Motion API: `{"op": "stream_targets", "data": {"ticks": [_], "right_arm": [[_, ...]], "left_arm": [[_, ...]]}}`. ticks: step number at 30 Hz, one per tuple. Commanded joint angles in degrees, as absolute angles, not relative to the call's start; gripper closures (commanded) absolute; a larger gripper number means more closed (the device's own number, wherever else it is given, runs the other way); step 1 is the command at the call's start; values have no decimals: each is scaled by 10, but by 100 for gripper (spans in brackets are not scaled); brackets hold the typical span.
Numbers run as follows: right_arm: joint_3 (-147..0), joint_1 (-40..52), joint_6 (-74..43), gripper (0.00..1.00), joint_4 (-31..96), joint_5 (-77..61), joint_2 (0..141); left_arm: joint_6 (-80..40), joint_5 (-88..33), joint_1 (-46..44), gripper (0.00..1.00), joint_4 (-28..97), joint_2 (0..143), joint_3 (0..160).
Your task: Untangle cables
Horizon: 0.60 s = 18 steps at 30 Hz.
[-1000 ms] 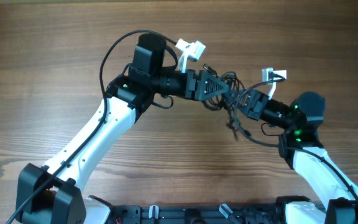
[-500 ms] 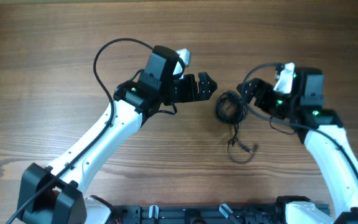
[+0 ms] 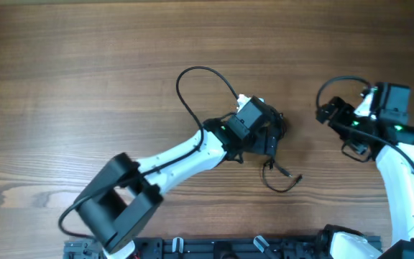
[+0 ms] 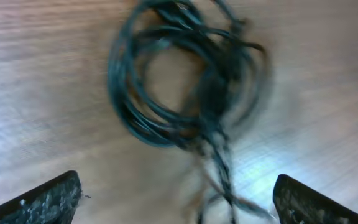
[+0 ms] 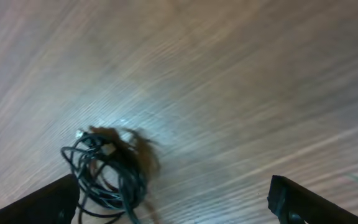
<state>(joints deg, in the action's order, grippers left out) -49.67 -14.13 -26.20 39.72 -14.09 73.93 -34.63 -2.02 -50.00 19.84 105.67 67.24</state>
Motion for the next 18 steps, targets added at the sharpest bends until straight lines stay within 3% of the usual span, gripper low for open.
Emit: {"op": "stream_targets", "data": {"ticks": [1,5,6,8,9,11,13,14,18], "right_arm": [[-508,-151,-235,0,412,-157,736],[-508,-151,-236,0,416,-181,736],[-508,-151,-235,0,418,-181,736],[-508,-151,-236,0,429,-181,736],[-508,-151,-236,0,433,-181,736],[-508,-151,-236,0,434,-181,736],[-508,-151,-236,0,436,-181,736],[-508,-151,-236,1,437,-181,736],[-508,-151,-207,0,438,-234,736]], "left_arm": [[-382,29,-492,0,151,1122,673],[-426,52,-484,0,122,1155,673],[-445,60,-476,5,121,1160,673],[-474,53,-457,38,115,1184,673],[-477,37,-452,66,96,1203,673],[-487,30,-452,70,93,1213,675],[-487,29,-449,91,99,1213,675],[-487,28,-444,96,103,1210,676],[-460,29,-404,96,183,1157,688]]}}
